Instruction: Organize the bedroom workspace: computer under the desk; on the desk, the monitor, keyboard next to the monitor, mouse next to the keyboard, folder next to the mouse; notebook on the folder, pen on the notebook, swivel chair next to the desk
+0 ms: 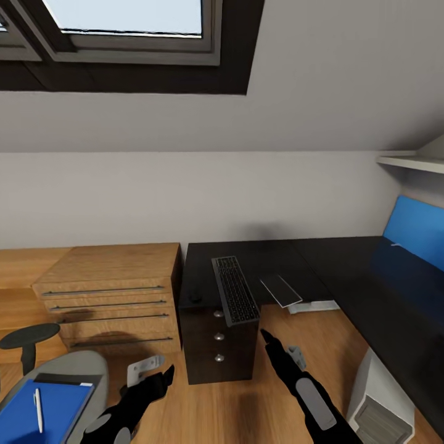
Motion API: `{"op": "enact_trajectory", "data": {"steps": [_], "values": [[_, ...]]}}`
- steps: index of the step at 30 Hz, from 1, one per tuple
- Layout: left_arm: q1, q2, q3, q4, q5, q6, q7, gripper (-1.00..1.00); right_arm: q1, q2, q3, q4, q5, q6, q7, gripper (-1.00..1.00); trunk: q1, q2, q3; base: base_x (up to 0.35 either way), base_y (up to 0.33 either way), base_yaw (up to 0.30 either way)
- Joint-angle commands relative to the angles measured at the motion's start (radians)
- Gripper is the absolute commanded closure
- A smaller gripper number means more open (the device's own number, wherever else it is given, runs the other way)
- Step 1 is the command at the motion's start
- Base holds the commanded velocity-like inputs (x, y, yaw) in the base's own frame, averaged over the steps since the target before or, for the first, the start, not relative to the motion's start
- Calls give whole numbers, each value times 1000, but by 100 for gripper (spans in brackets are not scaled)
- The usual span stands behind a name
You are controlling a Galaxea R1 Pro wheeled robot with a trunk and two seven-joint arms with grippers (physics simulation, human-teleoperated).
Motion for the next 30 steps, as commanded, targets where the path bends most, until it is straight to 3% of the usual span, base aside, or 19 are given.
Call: {"op": "enact_trajectory", "data": {"steps": [1, 5, 7, 9, 10, 12, 15, 18, 30], "values": [[0, 1, -1, -3, 11, 41, 7, -100, 0, -3, -1, -1, -9, 17, 3, -100, 4, -8, -4, 0, 0, 0], [0, 2, -2, -16, 13, 132, -9, -100, -1, -16, -1, -1, -12, 29, 5, -100, 19, -36, -17, 0, 0, 0], [0, 3, -2, -24, 13, 159, -46, -100, -1, -23, -1, -1, -13, 38, 6, -100, 27, -50, -23, 0, 0, 0], [0, 5, -2, -26, 13, 172, -100, -100, -1, -28, -1, -2, -15, 65, 6, -100, 35, -64, -29, 0, 0, 0], [0, 14, -1, -29, 13, 180, -169, -100, -1, -34, -7, -4, -40, 123, 9, -100, 39, -71, -32, 0, 0, 0], [0, 27, -1, -31, 13, 182, -199, -100, -1, -40, -11, -5, -69, 146, 21, -100, 46, -85, -39, 0, 0, 0], [0, 51, -1, -34, 13, 183, -301, -100, -1, -52, -15, -6, -118, 178, 91, -100, 58, -106, -48, 0, 0, 0], [0, 70, -1, -35, 13, 195, -390, -100, -1, -57, -16, -6, -134, 189, 154, -100, 69, -127, -58, 0, 0, 0], [0, 77, -1, -35, 13, 227, -418, -100, -1, -72, -26, -8, -124, 151, 172, -100, 115, -211, -95, 0, 0, 0]]}}
